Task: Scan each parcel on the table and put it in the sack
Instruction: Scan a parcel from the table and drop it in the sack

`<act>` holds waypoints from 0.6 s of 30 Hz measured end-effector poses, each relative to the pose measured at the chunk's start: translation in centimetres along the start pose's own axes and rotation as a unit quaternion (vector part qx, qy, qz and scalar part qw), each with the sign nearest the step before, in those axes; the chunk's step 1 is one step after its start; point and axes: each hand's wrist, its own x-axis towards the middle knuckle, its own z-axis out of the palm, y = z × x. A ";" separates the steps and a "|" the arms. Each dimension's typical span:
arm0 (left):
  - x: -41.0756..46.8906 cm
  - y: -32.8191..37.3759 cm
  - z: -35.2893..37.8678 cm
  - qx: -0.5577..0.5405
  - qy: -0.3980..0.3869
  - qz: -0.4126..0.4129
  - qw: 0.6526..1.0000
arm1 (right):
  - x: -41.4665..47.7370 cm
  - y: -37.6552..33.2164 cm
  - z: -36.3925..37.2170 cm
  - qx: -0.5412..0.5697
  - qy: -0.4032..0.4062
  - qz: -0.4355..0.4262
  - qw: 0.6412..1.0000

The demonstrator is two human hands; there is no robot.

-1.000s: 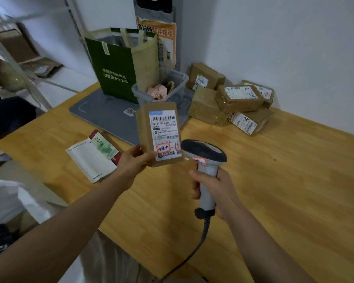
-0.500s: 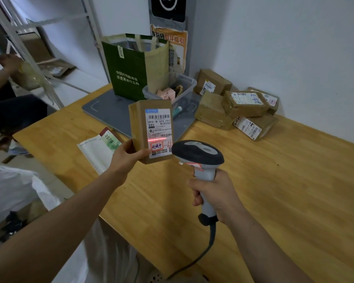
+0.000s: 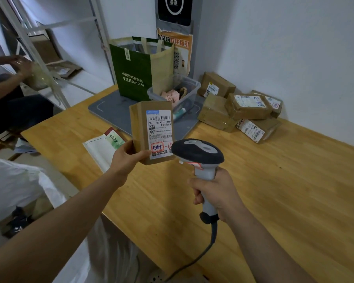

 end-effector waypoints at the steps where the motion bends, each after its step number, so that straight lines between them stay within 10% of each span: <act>1: 0.0 0.0 -0.2 -0.003 0.000 -0.002 1.000 | 0.0 0.0 0.1 0.005 -0.005 -0.001 1.000; 10: -3.6 -2.2 -8.3 -0.289 0.283 -0.040 0.914 | 1.1 0.0 4.7 0.021 -0.088 -0.003 0.996; 18: -10.0 -7.9 -17.4 -0.211 0.579 -0.156 0.772 | 0.7 1.3 11.1 0.003 -0.193 0.035 0.981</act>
